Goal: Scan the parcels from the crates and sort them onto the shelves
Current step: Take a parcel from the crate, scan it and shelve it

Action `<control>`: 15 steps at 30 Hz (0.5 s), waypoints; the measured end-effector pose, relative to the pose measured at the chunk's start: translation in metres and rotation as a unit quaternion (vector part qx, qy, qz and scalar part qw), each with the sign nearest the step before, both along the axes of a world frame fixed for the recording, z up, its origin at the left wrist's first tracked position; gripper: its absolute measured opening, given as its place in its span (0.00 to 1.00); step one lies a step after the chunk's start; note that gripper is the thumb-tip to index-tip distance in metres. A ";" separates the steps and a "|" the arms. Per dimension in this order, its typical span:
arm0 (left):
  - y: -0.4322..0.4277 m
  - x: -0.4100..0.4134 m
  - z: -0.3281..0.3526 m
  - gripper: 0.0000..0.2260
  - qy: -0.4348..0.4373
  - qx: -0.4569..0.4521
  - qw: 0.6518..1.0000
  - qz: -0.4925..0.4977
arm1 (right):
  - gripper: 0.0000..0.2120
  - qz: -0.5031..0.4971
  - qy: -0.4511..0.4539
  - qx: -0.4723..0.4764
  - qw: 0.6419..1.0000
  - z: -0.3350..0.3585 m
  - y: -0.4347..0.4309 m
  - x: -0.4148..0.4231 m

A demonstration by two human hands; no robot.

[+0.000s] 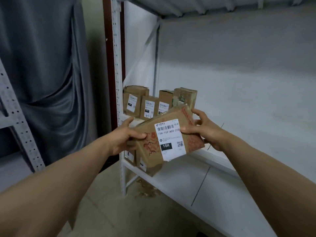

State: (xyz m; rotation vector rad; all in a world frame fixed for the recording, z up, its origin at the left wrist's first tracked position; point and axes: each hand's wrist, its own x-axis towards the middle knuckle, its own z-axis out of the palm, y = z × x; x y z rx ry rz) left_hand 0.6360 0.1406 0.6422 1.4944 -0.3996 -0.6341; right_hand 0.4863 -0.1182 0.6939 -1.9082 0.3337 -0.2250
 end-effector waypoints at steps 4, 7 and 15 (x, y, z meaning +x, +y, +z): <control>-0.039 0.029 0.018 0.30 -0.056 0.083 0.995 0.002 | 0.45 -0.004 -0.010 -0.065 0.998 0.023 -0.039 0.027; -0.081 0.045 0.031 0.23 -0.085 0.127 0.988 -0.021 | 0.44 -0.016 0.000 -0.109 0.994 0.041 -0.072 0.043; -0.201 0.069 0.031 0.15 -0.168 0.207 0.957 -0.117 | 0.46 -0.074 0.068 -0.259 0.961 0.065 -0.165 0.067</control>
